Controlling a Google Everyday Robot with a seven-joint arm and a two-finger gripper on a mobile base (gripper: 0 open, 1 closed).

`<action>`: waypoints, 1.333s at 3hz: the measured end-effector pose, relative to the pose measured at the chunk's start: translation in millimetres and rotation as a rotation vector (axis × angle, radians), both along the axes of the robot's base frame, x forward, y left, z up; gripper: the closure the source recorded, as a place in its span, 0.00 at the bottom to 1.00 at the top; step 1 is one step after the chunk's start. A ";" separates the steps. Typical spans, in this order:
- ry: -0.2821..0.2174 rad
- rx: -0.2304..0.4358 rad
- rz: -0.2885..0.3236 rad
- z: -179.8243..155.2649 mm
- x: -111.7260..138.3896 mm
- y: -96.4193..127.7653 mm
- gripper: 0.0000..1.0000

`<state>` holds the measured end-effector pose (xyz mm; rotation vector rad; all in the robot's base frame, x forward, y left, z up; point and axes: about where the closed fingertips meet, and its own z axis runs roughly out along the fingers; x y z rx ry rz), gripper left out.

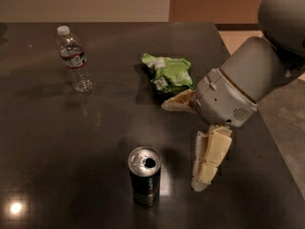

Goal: Move redbull can near green rice chip bag

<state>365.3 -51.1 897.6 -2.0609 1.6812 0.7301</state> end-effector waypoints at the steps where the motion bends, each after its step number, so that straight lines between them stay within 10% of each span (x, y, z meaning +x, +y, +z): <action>1: 0.045 0.096 0.074 0.3 -14.5 20.3 0.00; 4: 0.078 0.225 0.175 6.2 -53.0 49.5 0.00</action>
Offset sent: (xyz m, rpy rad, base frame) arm -0.0481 0.0419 0.0108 0.2569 0.1338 0.1808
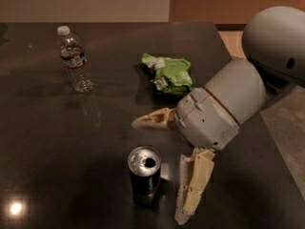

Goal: Move redbull can near green rice chip bag

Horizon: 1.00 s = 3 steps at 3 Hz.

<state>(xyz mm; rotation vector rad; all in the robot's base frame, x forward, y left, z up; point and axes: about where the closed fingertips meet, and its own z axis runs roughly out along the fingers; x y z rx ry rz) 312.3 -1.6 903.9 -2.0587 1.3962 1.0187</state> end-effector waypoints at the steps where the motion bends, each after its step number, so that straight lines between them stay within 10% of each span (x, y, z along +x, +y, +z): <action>1: -0.035 0.003 -0.009 0.6 -5.9 5.0 0.18; 3: -0.054 0.014 -0.044 5.9 1.3 4.3 0.65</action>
Offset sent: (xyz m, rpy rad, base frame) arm 0.0034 0.0009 0.0022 0.0151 -0.0698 -0.0561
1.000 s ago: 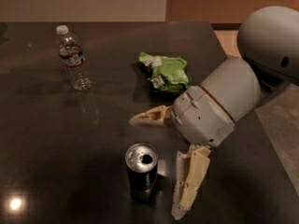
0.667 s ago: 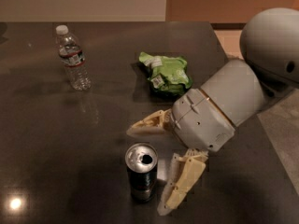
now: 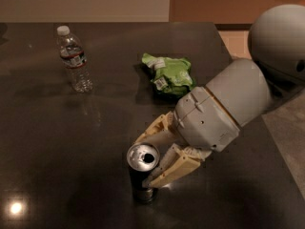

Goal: Move redbull can near green rice chip bag

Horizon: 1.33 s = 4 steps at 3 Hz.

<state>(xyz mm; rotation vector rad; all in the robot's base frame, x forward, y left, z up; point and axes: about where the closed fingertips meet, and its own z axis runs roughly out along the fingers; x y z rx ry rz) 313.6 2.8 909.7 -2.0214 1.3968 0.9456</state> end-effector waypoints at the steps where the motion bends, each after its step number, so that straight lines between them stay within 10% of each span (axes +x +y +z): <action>1: -0.014 -0.006 -0.043 7.9 17.4 -4.2 0.87; 4: -0.065 -0.068 -0.353 30.9 145.7 -62.4 1.00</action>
Offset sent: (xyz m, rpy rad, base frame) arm 0.1110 -0.0412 0.0292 -0.0696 -0.0426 -0.2516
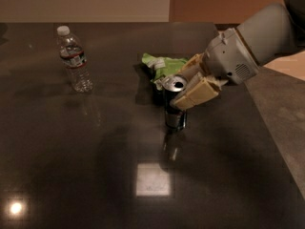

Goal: Move redbull can near green rice chip bag

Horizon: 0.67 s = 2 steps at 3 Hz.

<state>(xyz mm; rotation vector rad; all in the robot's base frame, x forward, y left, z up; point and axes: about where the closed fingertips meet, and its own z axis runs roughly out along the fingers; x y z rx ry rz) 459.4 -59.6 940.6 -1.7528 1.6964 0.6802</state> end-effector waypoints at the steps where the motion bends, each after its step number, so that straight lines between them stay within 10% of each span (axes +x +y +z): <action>1: -0.002 0.006 -0.092 1.0 34.3 -19.6 1.00; 2: 0.007 0.027 -0.149 -6.2 53.5 -33.0 1.00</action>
Offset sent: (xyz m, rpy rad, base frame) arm 0.0768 -0.0536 -0.0171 0.0530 0.0222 -0.2218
